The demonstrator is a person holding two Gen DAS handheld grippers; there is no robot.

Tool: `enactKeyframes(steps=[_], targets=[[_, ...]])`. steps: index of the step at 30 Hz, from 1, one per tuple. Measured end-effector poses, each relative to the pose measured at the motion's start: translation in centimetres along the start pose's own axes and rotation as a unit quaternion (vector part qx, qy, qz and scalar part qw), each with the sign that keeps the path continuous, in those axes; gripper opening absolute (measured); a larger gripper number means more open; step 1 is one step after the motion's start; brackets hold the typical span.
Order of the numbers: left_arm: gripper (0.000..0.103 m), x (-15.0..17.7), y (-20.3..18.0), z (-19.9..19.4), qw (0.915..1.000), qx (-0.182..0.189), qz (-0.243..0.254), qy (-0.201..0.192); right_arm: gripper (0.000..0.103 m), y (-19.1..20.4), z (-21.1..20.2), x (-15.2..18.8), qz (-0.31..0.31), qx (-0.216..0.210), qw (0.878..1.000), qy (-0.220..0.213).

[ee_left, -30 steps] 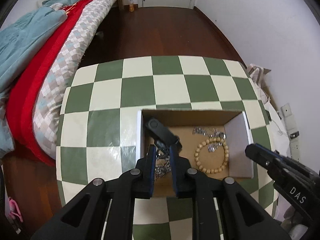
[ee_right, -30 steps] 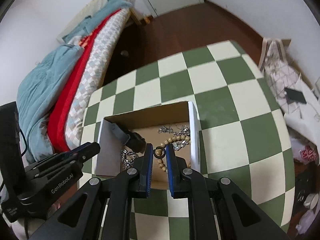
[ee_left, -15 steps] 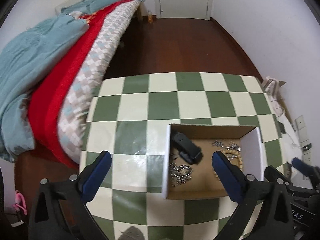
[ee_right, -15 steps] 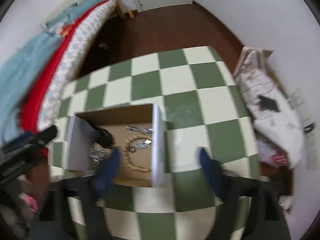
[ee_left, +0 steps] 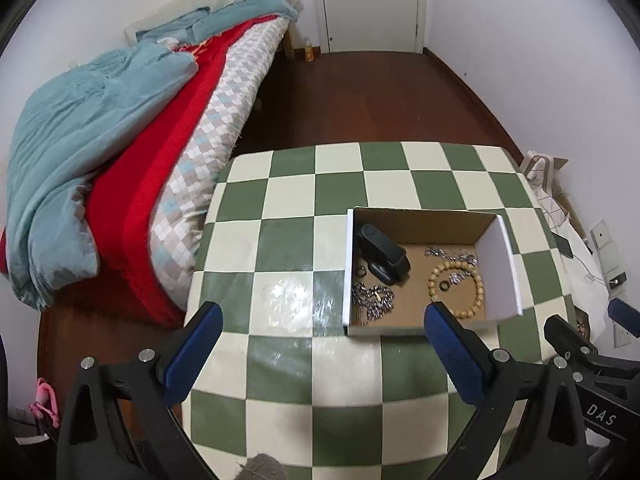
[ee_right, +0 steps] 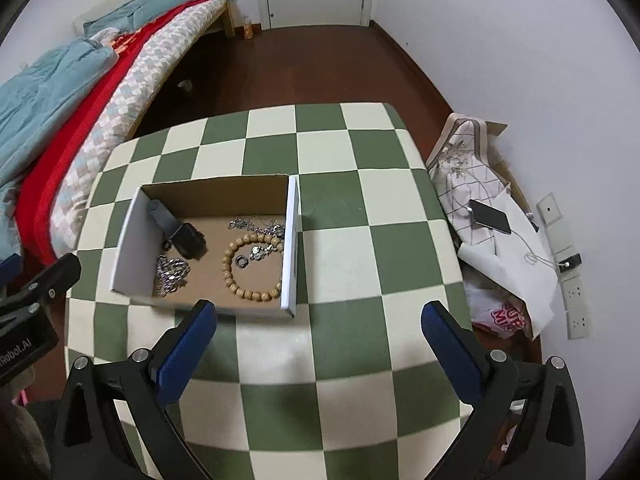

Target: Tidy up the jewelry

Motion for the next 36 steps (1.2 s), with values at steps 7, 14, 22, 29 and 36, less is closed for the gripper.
enactKeyframes(steps=[7,14,22,29,36], targets=[[0.103,2.1,-0.7,-6.1,0.9989,0.013,-0.004,-0.045,0.103,-1.2,-6.3,2.4,0.011,0.005,0.999,-0.045],[0.103,4.0,-1.0,-12.4,0.9954,0.015,0.005,-0.095,0.103,-2.5,-13.5,5.1,0.018,0.005,0.995,-0.098],[0.103,6.6,-0.7,-18.8,0.9913,0.015,0.005,-0.131,0.103,-3.8,-21.0,8.1,0.016,0.006,0.988,-0.152],[0.103,8.2,-0.4,-22.1,0.9896,0.021,-0.001,-0.143,0.103,-4.6,-25.4,10.3,0.014,-0.004,0.985,-0.174],[0.103,9.3,-0.5,-24.0,0.9895,0.031,-0.009,-0.141,0.103,-5.4,-28.3,12.4,0.018,-0.012,0.982,-0.186]])
Point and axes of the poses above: each gripper's, at about its wrist camera, not at the fingertips, and z roughly the way its jaws point, y to its left, x to its underside, the point moved 2 cm from there along z, roughly the way its jaws point, and after that the axes turned 11 degrees about x, right-handed, at the moved point
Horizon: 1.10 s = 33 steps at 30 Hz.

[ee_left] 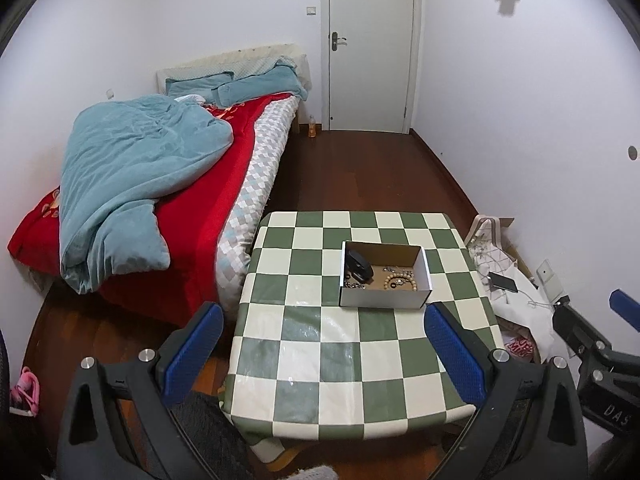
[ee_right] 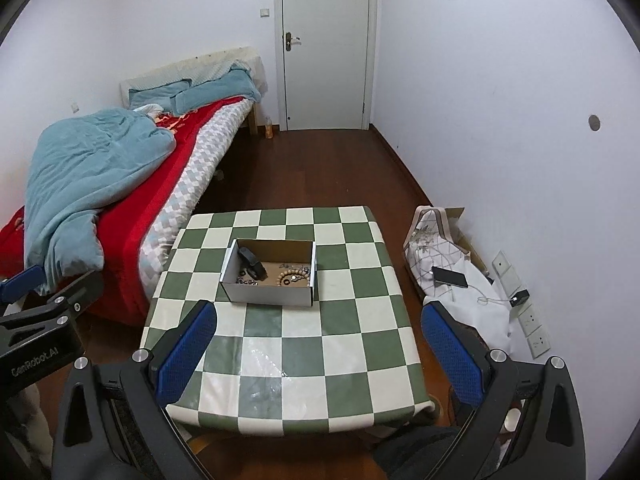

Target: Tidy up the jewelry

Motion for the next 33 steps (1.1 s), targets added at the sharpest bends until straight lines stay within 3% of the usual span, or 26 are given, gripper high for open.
enactKeyframes(steps=[13,24,33], targets=[[0.103,-0.4,-0.8,-0.5,0.9999,0.004,0.003,0.012,0.103,-0.2,-1.4,0.0,-0.001,-0.006,1.000,0.004],[0.103,-3.6,0.0,3.5,0.9997,-0.020,-0.009,0.009,0.103,0.9,3.9,-4.1,-0.011,0.023,1.000,0.008],[0.103,-5.4,0.8,7.9,0.9986,-0.040,-0.010,0.034,0.103,2.4,10.1,-5.9,-0.021,0.034,0.998,0.043]])
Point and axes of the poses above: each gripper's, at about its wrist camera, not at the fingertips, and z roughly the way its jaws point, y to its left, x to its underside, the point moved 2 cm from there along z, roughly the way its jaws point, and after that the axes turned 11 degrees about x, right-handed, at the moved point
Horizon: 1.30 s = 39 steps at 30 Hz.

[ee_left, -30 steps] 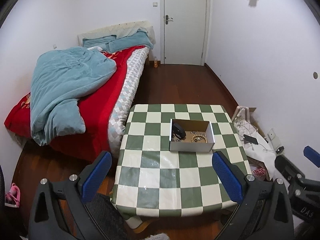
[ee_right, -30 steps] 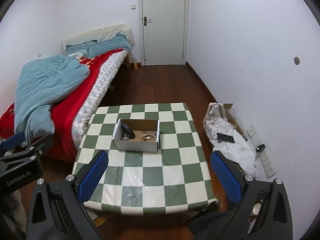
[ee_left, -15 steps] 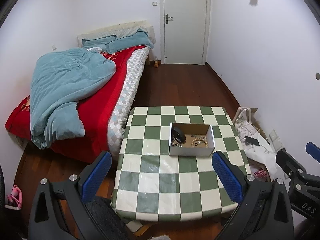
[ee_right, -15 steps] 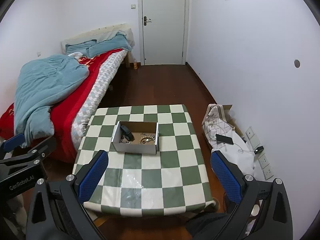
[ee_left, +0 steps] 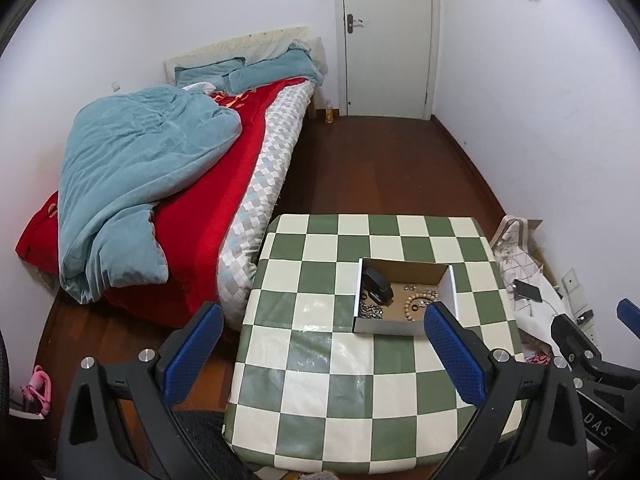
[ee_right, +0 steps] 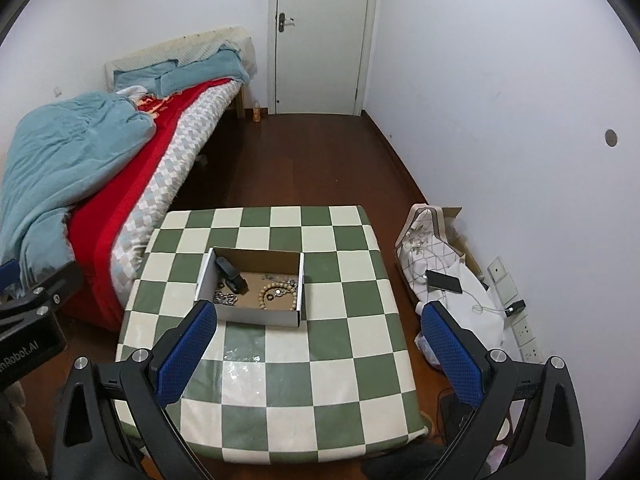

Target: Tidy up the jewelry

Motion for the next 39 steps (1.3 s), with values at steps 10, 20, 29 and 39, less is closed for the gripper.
enactKeyframes(steps=[10,20,29,39], targets=[[0.103,0.0,0.0,3.0,0.9996,-0.007,0.000,0.027,0.103,0.5,3.7,-1.0,-0.004,0.006,1.000,0.029],[0.103,0.2,0.2,3.4,0.9993,-0.008,0.000,0.036,0.103,1.0,4.5,-0.8,-0.007,-0.005,0.999,0.039],[0.103,0.1,0.3,3.1,0.9994,-0.013,-0.001,0.032,0.103,1.0,4.1,-0.8,-0.008,-0.012,0.999,0.041],[0.103,0.2,0.3,2.6,0.9996,-0.012,0.001,0.027,0.103,1.3,3.3,-1.1,-0.012,-0.018,0.999,0.036]])
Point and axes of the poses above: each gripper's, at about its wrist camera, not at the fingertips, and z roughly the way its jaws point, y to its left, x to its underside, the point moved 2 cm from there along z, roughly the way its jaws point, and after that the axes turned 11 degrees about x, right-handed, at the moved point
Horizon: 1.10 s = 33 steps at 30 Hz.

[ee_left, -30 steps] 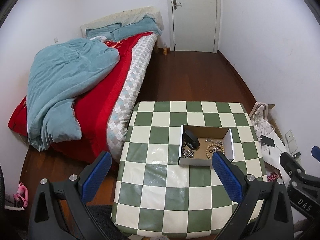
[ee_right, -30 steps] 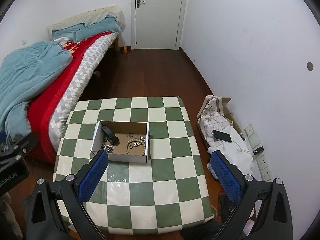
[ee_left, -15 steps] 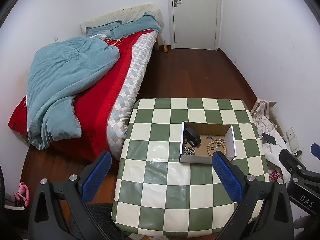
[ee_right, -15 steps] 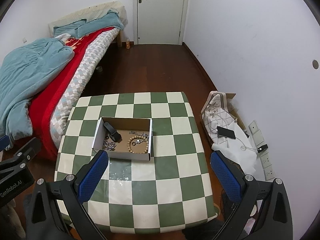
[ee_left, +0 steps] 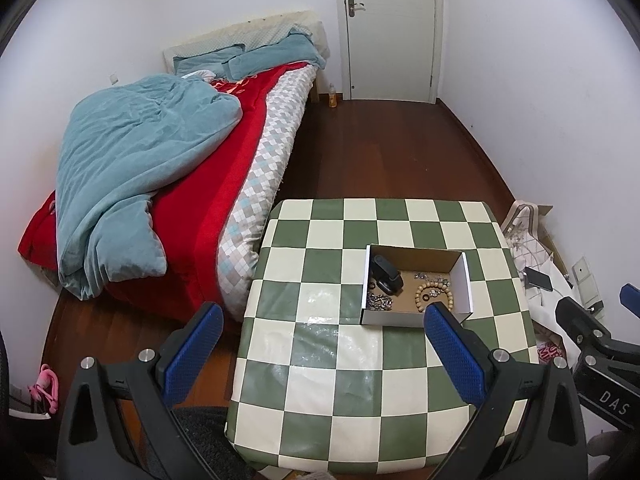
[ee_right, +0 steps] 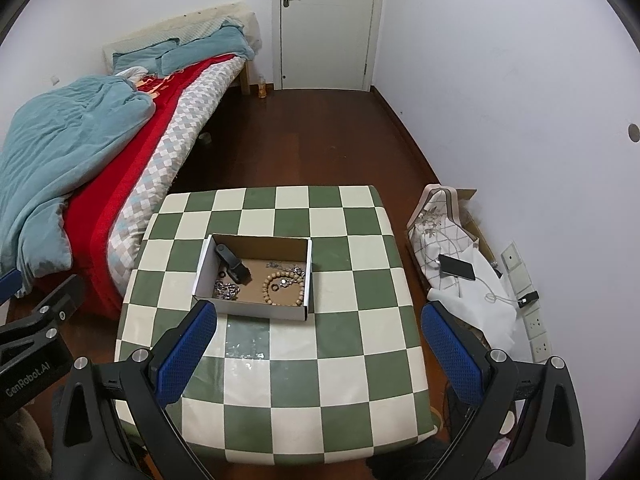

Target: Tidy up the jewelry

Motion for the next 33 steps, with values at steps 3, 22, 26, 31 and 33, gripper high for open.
enactKeyframes(steps=[3,22,26,31,33], targets=[[0.103,0.0,-0.1,-0.2,1.0000,0.001,0.001,-0.001,0.103,0.0,-0.2,-0.1,-0.001,-0.001,1.000,-0.001],[0.103,0.2,-0.2,-0.6,1.0000,0.001,0.001,-0.001,0.103,0.3,-1.0,-0.1,-0.002,-0.004,1.000,-0.006],[0.103,0.2,-0.5,-0.8,1.0000,0.001,0.002,-0.002,0.103,0.3,-1.0,-0.1,-0.002,-0.005,1.000,-0.007],[0.103,0.1,-0.5,-0.8,1.0000,0.001,0.001,-0.003,0.103,0.3,-1.1,-0.2,-0.002,-0.003,1.000,-0.009],[0.103,0.0,-0.5,-1.0,1.0000,0.002,0.000,-0.004,0.103,0.2,-1.2,-0.2,-0.001,-0.005,1.000,-0.008]])
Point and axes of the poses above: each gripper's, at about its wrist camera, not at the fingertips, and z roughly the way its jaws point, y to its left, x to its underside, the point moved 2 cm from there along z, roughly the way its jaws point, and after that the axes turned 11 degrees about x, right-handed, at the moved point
